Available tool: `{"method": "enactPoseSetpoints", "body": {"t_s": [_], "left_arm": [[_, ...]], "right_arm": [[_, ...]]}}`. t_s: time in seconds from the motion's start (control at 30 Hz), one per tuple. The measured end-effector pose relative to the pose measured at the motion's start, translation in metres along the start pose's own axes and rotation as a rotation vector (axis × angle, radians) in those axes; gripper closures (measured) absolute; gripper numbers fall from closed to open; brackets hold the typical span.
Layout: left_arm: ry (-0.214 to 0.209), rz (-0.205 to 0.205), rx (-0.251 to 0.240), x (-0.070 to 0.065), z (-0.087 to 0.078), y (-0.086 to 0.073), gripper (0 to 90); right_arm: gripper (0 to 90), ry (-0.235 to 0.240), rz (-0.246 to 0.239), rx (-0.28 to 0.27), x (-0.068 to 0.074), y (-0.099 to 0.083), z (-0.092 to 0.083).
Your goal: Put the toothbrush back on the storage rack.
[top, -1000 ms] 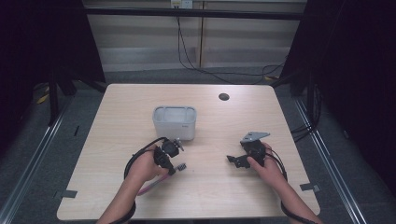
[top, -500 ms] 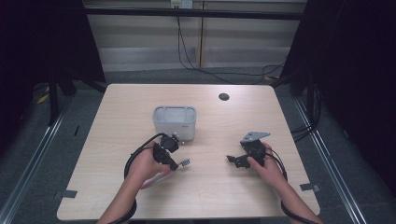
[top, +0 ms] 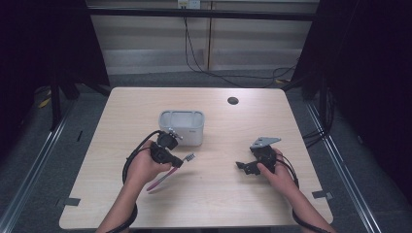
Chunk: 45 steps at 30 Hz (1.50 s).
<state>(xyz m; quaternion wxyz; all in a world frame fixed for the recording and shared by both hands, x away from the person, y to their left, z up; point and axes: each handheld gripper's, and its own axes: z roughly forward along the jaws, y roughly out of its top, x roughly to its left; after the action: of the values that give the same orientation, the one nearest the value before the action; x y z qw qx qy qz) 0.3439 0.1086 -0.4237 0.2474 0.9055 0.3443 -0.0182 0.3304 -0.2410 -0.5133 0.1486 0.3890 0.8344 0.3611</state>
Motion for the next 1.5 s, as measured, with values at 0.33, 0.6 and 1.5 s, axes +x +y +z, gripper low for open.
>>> {"method": "enactPoseSetpoints", "body": {"t_s": [0.33,0.6,1.5], "left_arm": [[0.026,-0.045,-0.101,0.007,-0.014,-0.001,83.2],[0.044,-0.062,-0.177,0.012,-0.026,-0.001,83.2],[0.106,-0.133,-0.409,0.023,-0.065,-0.001,83.2]], "right_arm": [[11.1,0.0,-0.001,0.0,0.0,0.0,0.0],[11.1,-0.001,-0.001,0.0,0.0,0.0,0.0],[11.1,0.0,-0.001,0.0,0.0,0.0,0.0]]}}
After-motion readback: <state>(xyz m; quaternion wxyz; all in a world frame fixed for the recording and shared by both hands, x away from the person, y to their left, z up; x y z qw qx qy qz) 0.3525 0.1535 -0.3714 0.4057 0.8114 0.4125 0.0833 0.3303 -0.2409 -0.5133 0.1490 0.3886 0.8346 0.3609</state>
